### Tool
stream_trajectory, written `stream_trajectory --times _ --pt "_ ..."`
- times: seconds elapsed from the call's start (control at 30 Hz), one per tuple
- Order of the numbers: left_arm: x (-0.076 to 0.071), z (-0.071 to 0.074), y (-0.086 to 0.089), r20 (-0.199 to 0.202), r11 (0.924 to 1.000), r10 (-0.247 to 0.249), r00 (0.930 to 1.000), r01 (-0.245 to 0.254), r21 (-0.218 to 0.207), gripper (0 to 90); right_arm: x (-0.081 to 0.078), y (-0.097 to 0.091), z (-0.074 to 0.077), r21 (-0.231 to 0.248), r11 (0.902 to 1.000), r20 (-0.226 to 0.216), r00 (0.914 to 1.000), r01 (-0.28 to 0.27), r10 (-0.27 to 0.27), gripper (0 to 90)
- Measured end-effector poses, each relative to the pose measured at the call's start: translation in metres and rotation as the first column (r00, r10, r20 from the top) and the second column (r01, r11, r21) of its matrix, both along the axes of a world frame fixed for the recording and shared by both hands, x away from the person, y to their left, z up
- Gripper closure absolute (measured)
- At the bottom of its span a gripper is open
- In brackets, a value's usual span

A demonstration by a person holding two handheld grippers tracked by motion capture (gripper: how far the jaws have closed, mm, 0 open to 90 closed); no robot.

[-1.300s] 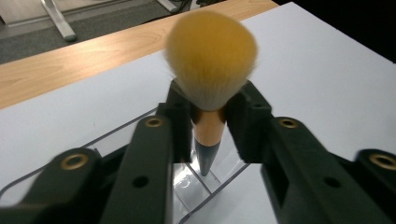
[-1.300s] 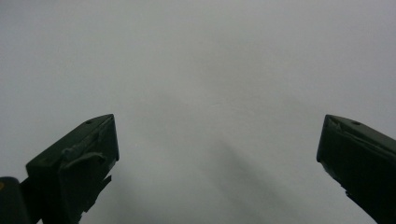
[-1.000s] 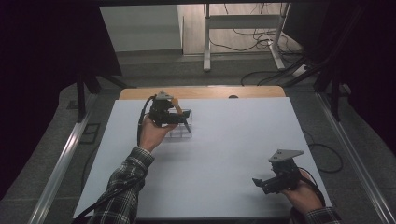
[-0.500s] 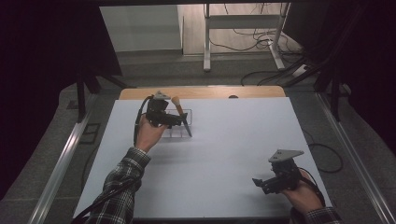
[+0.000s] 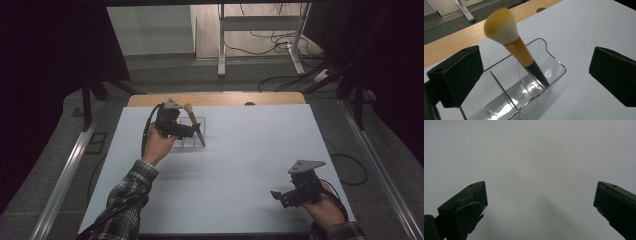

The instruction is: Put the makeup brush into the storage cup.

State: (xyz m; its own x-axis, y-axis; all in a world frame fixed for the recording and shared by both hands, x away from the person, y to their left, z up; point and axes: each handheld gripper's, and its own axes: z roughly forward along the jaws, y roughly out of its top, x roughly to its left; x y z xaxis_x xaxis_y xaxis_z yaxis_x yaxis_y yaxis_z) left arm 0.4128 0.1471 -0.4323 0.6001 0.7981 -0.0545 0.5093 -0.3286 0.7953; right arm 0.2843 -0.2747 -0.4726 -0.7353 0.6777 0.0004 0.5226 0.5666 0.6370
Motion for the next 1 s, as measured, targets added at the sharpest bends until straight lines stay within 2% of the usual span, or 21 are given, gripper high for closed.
stream_trajectory --times 0.13,0.4,1.0 --pt "-0.003 0.001 -0.001 0.011 0.9999 -0.009 0.9999 0.009 0.009 0.0 0.0 0.0 0.0 0.0 1.0 0.002 1.0 0.001 -0.001 0.0" --pt "-0.009 -0.001 -0.001 0.008 0.9995 -0.027 0.9996 0.027 0.017 0.0 0.0 -0.001 0.0 0.002 1.0 0.003 1.0 0.002 -0.002 0.0" --pt "-0.03 0.004 -0.001 0.024 0.9976 -0.067 0.9974 0.068 -0.016 0.0 -0.001 -0.001 0.001 0.009 0.9999 0.005 0.9999 0.012 -0.012 0.0"
